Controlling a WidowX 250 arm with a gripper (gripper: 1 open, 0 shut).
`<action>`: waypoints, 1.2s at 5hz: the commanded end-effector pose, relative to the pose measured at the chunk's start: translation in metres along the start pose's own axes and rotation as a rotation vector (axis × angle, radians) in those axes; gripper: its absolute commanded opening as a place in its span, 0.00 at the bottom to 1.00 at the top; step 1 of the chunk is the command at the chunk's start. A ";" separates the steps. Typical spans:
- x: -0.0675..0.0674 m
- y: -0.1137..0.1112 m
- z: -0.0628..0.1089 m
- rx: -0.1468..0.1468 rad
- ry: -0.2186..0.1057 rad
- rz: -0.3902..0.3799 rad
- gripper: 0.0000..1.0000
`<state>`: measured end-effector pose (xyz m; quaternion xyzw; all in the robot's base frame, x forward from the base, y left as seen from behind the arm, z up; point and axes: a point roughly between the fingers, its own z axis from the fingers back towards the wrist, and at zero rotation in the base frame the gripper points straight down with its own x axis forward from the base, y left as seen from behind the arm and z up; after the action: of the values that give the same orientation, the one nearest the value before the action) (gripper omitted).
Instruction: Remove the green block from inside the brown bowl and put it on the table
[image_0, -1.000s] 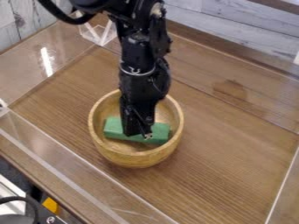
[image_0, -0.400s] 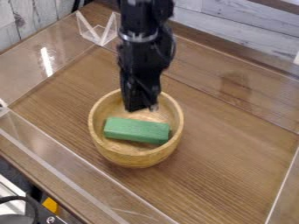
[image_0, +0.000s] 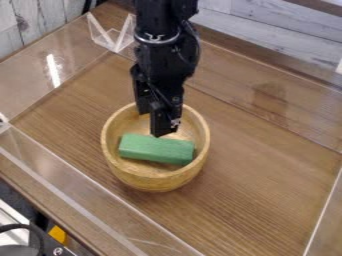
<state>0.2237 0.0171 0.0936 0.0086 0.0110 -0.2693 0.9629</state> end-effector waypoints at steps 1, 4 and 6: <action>-0.001 0.005 0.002 0.016 -0.023 -0.001 1.00; -0.007 0.007 -0.022 0.004 -0.008 -0.020 1.00; -0.007 0.007 -0.033 -0.004 -0.002 -0.024 1.00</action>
<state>0.2179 0.0252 0.0567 0.0018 0.0206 -0.2849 0.9583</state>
